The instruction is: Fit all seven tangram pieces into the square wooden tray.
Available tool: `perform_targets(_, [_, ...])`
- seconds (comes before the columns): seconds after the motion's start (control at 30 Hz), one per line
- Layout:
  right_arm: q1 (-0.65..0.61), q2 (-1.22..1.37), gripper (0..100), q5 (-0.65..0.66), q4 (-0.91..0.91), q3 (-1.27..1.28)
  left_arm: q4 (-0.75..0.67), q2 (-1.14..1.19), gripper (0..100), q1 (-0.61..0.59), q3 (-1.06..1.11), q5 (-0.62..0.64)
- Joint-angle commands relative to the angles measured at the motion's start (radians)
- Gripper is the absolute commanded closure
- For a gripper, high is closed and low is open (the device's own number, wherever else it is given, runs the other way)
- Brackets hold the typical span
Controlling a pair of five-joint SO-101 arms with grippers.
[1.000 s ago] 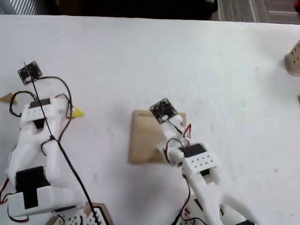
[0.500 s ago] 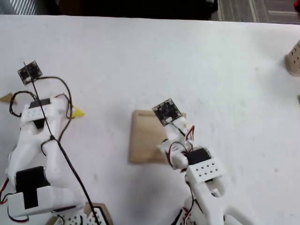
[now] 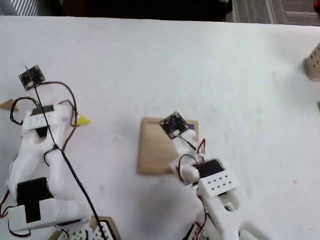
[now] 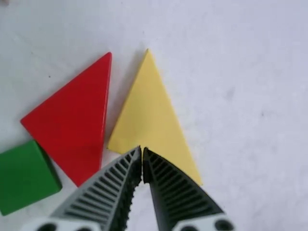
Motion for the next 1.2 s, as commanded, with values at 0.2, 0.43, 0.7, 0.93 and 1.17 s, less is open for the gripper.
perform_targets(0.2, [0.104, 0.074, 97.8, 0.068, 0.001, -0.029, 0.008, -0.002, 98, 0.015, -0.038, -0.012])
perform_targets(0.43, [0.176, 0.13, 97.8, 0.069, -0.036, -0.066, 0.009, -0.002, 98, 0.015, -0.037, -0.012])
perform_targets(0.7, [0.125, -0.005, 97.8, 0.052, 0.036, -0.074, 0.009, -0.002, 98, 0.015, -0.038, -0.012])
perform_targets(0.93, [-0.039, -0.14, 97.8, -0.003, 0.033, 0.026, 0.009, -0.002, 98, 0.015, -0.04, -0.012])
perform_targets(1.17, [0.007, 0.021, 97.8, -0.003, -0.005, -0.014, 0.009, -0.002, 98, 0.015, -0.04, -0.012])
